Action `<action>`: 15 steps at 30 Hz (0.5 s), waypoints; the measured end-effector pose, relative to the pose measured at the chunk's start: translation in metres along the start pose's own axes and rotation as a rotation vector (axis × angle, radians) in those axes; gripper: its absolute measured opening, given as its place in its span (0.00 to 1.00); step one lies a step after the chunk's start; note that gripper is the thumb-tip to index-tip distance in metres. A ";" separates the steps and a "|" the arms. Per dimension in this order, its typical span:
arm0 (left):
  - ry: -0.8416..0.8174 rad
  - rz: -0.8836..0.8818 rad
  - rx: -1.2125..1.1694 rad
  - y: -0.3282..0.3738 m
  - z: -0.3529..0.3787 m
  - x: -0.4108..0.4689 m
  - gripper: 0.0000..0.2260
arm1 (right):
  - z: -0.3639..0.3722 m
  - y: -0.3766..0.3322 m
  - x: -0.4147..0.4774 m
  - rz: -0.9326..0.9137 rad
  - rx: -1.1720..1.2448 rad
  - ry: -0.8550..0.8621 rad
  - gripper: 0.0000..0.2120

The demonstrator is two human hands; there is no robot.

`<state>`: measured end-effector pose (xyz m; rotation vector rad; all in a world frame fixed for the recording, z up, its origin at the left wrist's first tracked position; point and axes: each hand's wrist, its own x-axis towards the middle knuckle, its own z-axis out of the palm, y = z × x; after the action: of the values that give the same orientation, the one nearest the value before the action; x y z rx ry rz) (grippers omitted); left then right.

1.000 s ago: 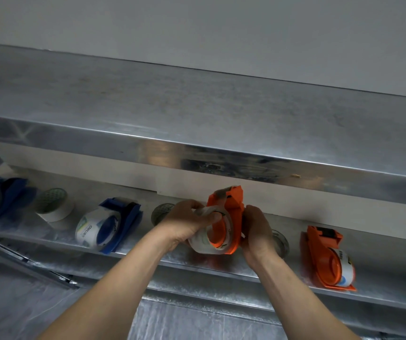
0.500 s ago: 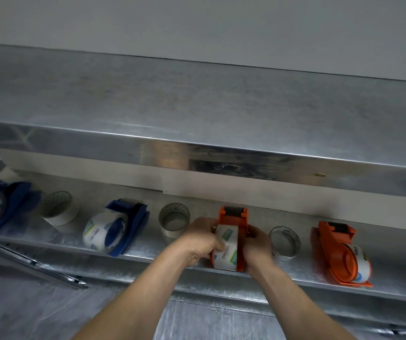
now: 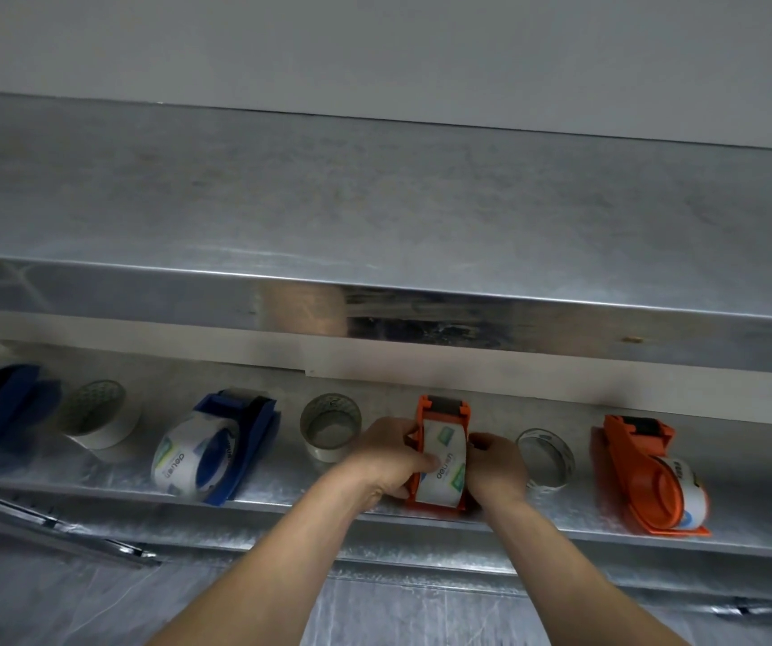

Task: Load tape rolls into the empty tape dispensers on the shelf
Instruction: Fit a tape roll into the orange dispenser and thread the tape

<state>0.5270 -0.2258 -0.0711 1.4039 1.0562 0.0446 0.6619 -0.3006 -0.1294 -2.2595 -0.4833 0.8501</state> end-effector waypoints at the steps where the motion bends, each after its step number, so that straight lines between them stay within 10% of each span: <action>1: -0.006 -0.001 -0.001 0.000 -0.001 -0.001 0.09 | -0.001 0.000 0.000 0.011 0.043 0.011 0.10; 15: -0.038 0.004 -0.002 0.001 -0.001 -0.001 0.12 | -0.008 -0.015 -0.012 0.094 0.338 0.026 0.16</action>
<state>0.5260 -0.2252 -0.0691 1.3997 1.0215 0.0213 0.6576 -0.3001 -0.1090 -1.9900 -0.2032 0.8762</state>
